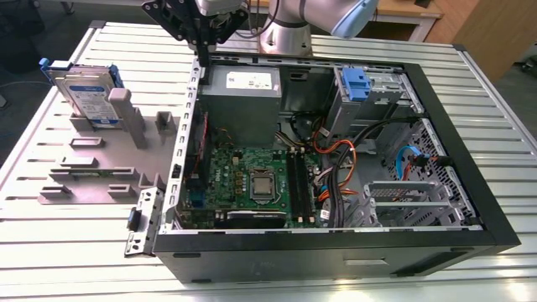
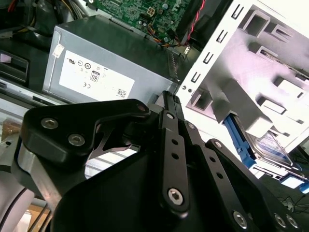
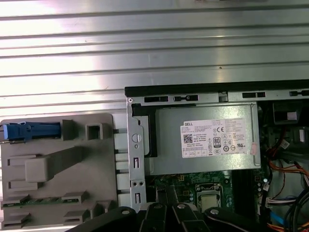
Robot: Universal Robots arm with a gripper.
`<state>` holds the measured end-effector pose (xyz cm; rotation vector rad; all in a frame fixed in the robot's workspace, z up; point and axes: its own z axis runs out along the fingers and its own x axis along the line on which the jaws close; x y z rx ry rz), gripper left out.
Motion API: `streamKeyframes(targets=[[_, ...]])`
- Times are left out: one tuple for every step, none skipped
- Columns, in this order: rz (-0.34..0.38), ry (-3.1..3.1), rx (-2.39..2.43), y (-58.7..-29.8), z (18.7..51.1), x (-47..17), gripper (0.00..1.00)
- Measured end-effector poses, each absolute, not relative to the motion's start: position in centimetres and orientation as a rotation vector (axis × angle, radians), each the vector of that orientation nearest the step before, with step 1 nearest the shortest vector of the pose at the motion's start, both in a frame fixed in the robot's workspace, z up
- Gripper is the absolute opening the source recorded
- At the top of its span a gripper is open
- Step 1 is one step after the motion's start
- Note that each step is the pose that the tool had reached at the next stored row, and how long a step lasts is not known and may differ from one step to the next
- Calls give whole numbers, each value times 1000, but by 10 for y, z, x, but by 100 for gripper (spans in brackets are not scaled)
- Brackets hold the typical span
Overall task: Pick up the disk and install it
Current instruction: 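Reach for the disk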
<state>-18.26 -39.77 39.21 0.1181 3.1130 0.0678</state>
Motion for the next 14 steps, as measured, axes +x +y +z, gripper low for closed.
streamKeyframes(targets=[[68, 3113, 118, -398, 392, -183, 11], [68, 3113, 118, -398, 392, -183, 11], [68, 3113, 118, -398, 392, -183, 11], [68, 3113, 118, -398, 392, -183, 11], [68, 3113, 118, -398, 392, -184, 11], [68, 3113, 118, -398, 392, -184, 11], [68, 3113, 118, -398, 392, -184, 11], [68, 3113, 118, -398, 392, -184, 11], [68, 3113, 118, -398, 392, -184, 11], [68, 3113, 118, -398, 392, -184, 11], [68, 3113, 118, -398, 392, -184, 11], [68, 3113, 118, -398, 392, -184, 11], [68, 3113, 118, -398, 392, -185, 11], [68, 3113, 118, -398, 392, -186, 11]])
